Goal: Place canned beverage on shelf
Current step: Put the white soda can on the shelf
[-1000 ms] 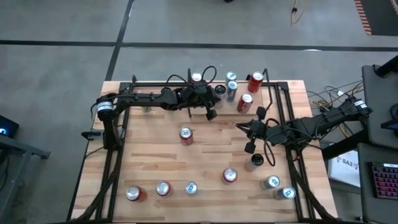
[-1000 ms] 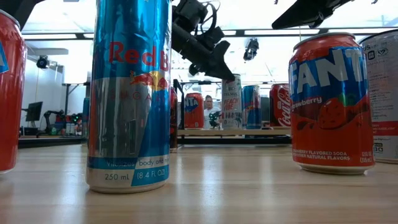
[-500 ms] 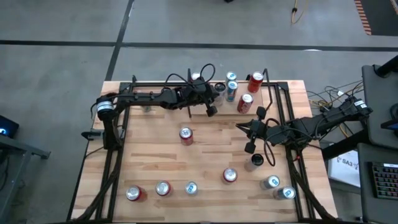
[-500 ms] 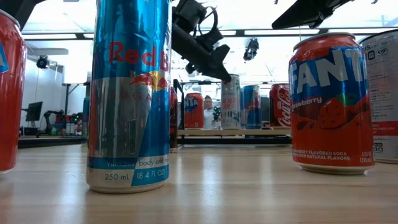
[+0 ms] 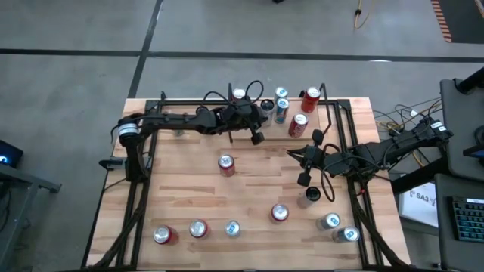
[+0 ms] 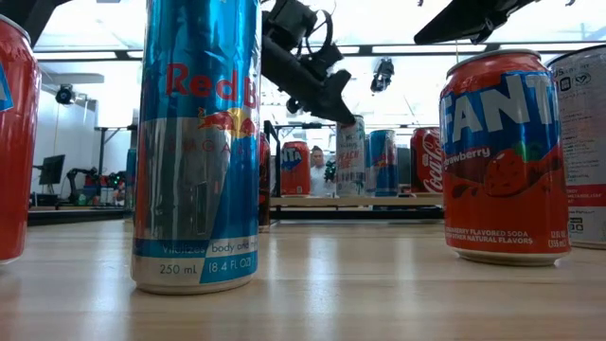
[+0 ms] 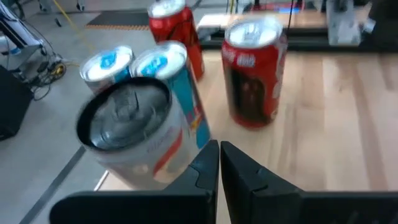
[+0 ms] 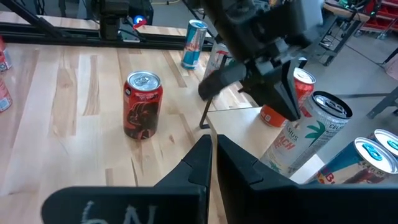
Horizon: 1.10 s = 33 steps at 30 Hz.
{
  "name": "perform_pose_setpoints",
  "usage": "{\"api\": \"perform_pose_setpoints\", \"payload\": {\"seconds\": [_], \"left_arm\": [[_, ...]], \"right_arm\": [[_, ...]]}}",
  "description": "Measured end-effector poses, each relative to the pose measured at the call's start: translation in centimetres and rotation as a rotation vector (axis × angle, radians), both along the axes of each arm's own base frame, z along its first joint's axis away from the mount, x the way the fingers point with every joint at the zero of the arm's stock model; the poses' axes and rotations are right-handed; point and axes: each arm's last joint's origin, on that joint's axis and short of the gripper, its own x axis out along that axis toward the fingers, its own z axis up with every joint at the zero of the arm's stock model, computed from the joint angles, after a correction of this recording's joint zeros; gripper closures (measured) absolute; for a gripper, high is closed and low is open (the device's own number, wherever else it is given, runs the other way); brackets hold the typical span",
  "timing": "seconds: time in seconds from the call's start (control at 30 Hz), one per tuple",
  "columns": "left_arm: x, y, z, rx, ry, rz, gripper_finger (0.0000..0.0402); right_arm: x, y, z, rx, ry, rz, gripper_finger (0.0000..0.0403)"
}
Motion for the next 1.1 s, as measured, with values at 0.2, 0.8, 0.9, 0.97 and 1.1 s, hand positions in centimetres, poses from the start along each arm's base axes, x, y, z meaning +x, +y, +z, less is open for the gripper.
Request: {"api": "perform_pose_setpoints", "payload": {"seconds": [0.2, 0.8, 0.9, 0.97, 1.1], "left_arm": [[0.3, 1.1, -1.5, -0.006, 0.03, 0.022, 0.0402], [0.5, 3.8, -3.3, -0.003, 0.006, 0.082, 0.0401], [0.7, 3.3, -3.3, -0.013, 0.01, 0.071, 0.0401], [0.8, 2.8, -3.4, -0.01, 0.014, 0.053, 0.0402], [0.9, 2.6, -3.3, 0.017, 0.024, 0.033, 0.0402]], "right_arm": [[0.0, 0.0, 0.0, 0.002, 0.001, -0.001, 0.039], [0.0, 0.0, 0.0, 0.009, -0.003, -0.004, 0.039], [0.0, 0.0, -0.1, 0.01, -0.002, -0.004, 0.039], [0.0, 0.0, -0.1, 0.01, -0.002, -0.004, 0.039], [0.0, 0.0, -0.1, 0.008, 0.0, -0.004, 0.039]]}}
